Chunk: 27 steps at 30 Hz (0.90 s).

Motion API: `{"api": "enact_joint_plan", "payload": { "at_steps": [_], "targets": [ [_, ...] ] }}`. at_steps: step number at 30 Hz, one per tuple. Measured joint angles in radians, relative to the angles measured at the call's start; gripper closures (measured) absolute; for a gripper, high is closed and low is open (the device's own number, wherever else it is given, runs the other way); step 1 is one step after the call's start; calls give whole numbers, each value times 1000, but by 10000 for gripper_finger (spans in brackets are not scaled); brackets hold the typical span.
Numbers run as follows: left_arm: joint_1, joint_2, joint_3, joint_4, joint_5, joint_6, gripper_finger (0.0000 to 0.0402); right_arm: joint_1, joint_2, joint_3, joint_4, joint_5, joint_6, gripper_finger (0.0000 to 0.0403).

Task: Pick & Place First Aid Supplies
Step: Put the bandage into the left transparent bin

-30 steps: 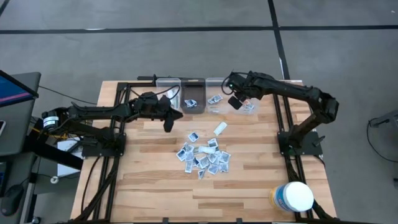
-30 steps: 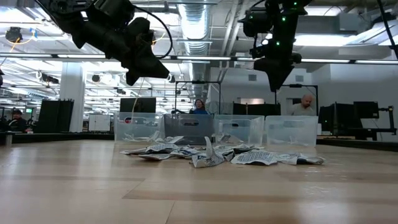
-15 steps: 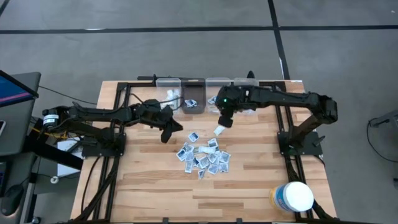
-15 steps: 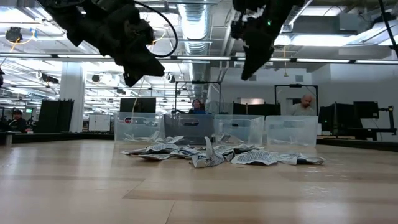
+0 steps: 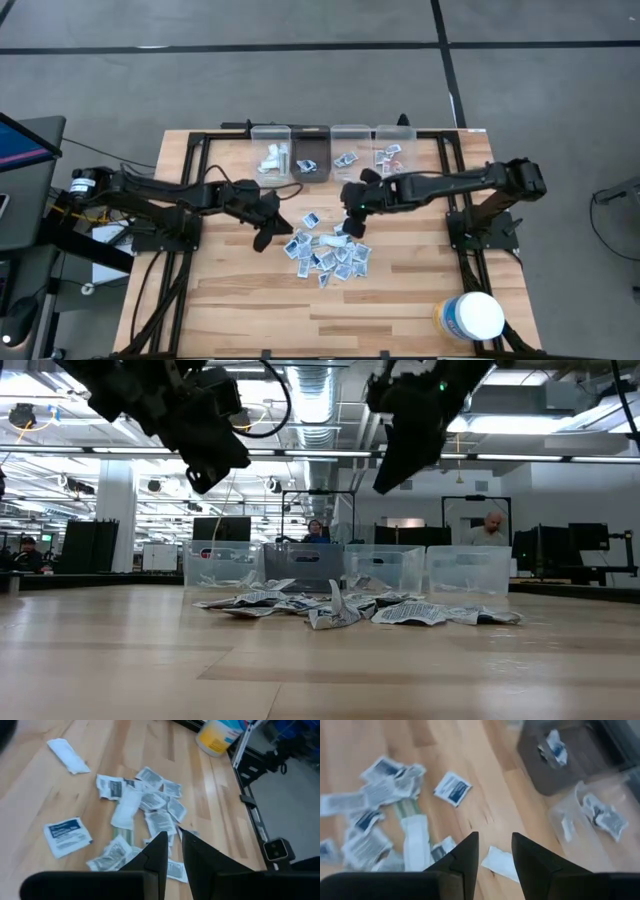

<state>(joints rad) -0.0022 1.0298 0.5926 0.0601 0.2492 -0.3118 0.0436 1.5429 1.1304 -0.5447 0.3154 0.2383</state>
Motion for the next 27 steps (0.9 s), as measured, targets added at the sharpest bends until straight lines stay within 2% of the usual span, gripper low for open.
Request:
{"api": "enact_joint_plan", "payload": {
  "at_steps": [4, 7, 20, 27],
  "targets": [
    [-52, 0, 0, 2, -58, 0, 344, 34, 0, -86, 115, 111, 137, 292],
    [-73, 0, 0, 8, -67, 0, 344, 50, 0, -136, 178, 148, 171, 292],
    [-84, 0, 0, 9, -69, 16, 344, 52, 28, -281, 319, 157, 172, 292],
    [-81, 0, 0, 16, -110, 26, 344, 51, 174, -284, 362, 157, 171, 292]
  ]
}}
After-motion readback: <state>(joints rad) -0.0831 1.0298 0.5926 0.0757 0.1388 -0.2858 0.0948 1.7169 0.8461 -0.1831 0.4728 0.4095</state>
